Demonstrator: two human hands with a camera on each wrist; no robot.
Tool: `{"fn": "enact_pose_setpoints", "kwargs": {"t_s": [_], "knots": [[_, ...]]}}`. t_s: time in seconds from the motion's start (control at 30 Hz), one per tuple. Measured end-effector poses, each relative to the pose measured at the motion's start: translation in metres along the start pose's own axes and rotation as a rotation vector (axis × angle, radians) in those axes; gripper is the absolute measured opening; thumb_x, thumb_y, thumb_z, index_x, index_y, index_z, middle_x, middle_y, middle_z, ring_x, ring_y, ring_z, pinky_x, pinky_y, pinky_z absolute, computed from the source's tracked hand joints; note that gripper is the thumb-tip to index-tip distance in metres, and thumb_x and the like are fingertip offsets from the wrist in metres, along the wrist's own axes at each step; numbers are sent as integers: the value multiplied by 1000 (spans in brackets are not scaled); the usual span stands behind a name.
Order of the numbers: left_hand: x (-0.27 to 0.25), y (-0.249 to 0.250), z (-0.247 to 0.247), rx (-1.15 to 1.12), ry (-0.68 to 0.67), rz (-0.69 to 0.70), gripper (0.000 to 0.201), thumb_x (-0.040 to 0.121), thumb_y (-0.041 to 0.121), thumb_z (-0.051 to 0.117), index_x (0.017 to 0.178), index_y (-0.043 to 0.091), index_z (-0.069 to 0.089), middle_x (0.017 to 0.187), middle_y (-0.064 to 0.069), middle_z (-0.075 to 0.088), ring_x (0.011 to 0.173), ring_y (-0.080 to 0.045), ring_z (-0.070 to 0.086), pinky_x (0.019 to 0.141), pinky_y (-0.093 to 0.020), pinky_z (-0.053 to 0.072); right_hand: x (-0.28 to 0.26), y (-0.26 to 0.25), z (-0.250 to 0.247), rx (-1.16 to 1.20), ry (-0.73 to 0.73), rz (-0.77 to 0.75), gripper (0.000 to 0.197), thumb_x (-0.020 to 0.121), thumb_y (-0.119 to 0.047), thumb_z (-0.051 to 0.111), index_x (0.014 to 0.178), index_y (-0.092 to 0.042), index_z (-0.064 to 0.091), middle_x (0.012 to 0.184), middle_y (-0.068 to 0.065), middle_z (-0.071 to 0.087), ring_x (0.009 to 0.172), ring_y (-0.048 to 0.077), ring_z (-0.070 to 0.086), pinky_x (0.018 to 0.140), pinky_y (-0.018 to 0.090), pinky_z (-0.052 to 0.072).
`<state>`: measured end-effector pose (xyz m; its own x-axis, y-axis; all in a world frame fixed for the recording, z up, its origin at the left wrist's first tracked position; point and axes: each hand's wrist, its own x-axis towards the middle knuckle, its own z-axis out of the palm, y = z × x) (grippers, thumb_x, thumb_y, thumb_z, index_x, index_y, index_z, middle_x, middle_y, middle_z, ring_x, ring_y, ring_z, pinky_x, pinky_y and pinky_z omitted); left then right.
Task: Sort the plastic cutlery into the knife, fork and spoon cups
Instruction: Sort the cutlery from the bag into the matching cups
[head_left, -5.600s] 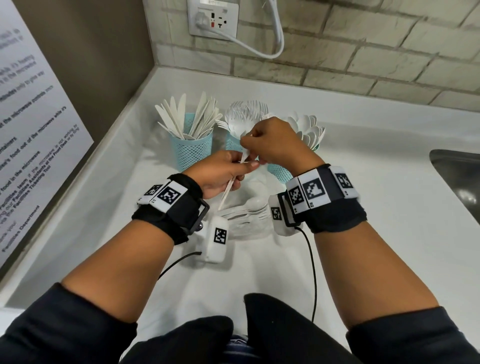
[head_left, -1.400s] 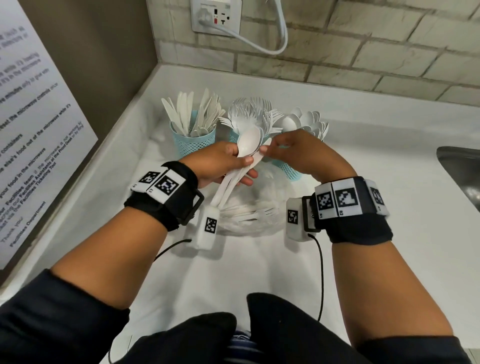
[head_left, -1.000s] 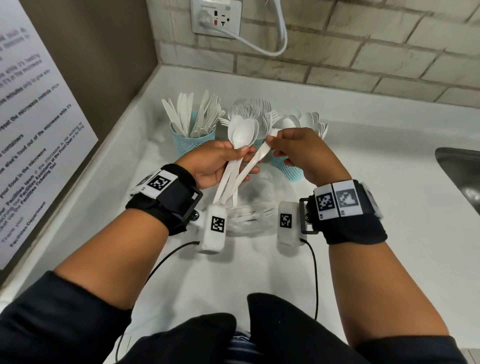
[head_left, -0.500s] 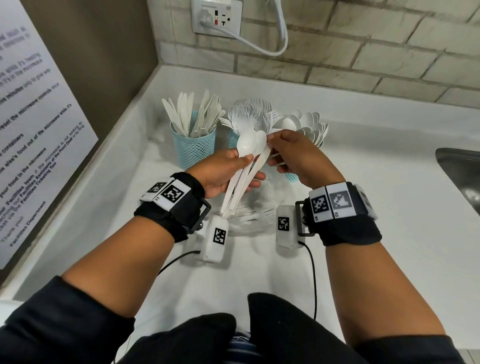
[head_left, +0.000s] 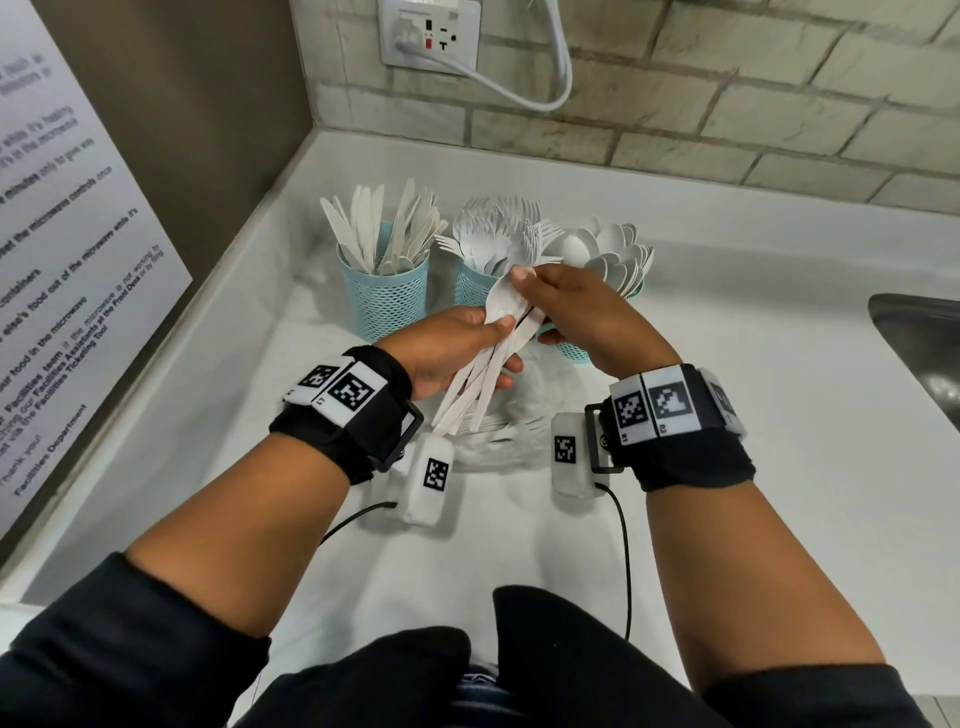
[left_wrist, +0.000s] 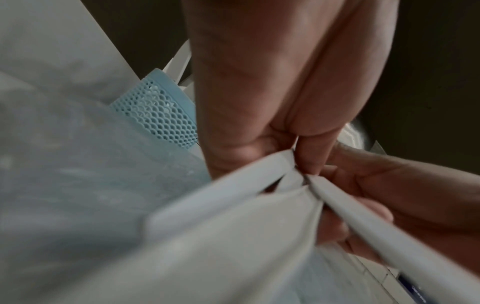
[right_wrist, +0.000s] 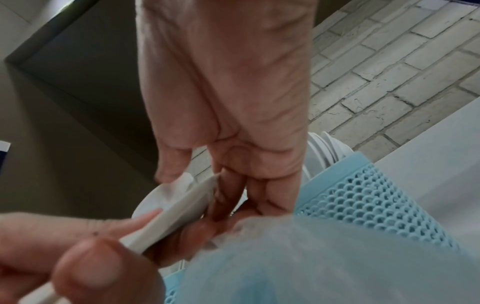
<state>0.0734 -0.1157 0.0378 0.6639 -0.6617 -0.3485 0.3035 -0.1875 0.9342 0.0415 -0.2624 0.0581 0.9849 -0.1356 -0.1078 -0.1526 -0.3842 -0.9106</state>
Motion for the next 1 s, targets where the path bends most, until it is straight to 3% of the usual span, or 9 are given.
{"fn": "enact_pose_setpoints", "kwargs": {"t_s": [0.13, 0.27, 0.53, 0.63, 0.73, 0.83, 0.9, 0.97, 1.0], "knots": [[0, 0, 0, 15, -34, 5, 17, 99, 26, 41, 94, 16, 55, 72, -4, 59, 52, -10, 60, 53, -21, 51, 3, 4, 3, 82, 16, -49, 23, 86, -16, 65, 108, -13, 58, 80, -2, 62, 64, 4, 59, 53, 12, 47], [-1, 0, -3, 63, -44, 9, 12, 96, 23, 48, 94, 17, 57, 73, -1, 57, 50, -6, 58, 49, -18, 48, 6, 5, 1, 137, 87, -4, 11, 90, -12, 59, 102, -12, 58, 77, 0, 62, 63, 7, 58, 49, 13, 44], [0, -3, -7, 79, -93, -9, 10, 95, 17, 51, 91, 17, 60, 73, 0, 54, 49, -6, 56, 45, -18, 44, 11, 9, 0, 216, 185, -9, 12, 95, -10, 49, 107, -10, 53, 86, 4, 59, 73, 13, 59, 57, 21, 48], [-1, -4, -10, 62, -104, -15, 11, 94, 12, 51, 97, 13, 61, 71, 1, 51, 48, -4, 52, 46, -15, 42, 15, 6, -6, 311, 314, -42, 22, 96, -7, 45, 117, -4, 48, 100, 16, 59, 74, 19, 62, 58, 28, 56], [0, -3, -13, 25, -77, -6, 12, 94, 10, 49, 96, 13, 61, 72, 2, 49, 48, -3, 50, 46, -13, 42, 19, -1, -23, 355, 507, -88, 10, 96, -8, 42, 99, -17, 47, 111, 24, 59, 84, 30, 65, 62, 39, 59], [2, 0, -14, 0, -9, 7, 14, 96, 10, 48, 96, 12, 62, 72, 3, 49, 49, -1, 50, 46, -12, 42, 18, -13, -44, 241, 797, -199, 9, 94, -10, 41, 101, -14, 46, 93, 3, 59, 90, 29, 64, 72, 49, 58], [3, 0, -14, -12, 12, 12, 15, 96, 10, 47, 95, 12, 62, 71, 3, 49, 49, -1, 50, 45, -11, 41, 15, -20, -54, 83, 954, -301, 19, 94, -11, 39, 110, -7, 47, 81, -14, 51, 82, 12, 59, 77, 40, 56], [3, 0, -14, -16, 14, 11, 15, 96, 10, 47, 94, 12, 62, 71, 3, 50, 49, -1, 50, 45, -11, 41, 13, -24, -59, -45, 1005, -376, 22, 95, -10, 37, 114, -4, 48, 75, -16, 48, 68, -1, 52, 69, 13, 46], [3, 0, -14, -17, 14, 8, 15, 96, 10, 46, 94, 12, 61, 72, 3, 50, 49, -1, 50, 45, -11, 41, 13, -24, -59, -107, 996, -389, 24, 96, -10, 36, 115, -3, 48, 76, -14, 49, 65, 1, 49, 62, 9, 38]]}}
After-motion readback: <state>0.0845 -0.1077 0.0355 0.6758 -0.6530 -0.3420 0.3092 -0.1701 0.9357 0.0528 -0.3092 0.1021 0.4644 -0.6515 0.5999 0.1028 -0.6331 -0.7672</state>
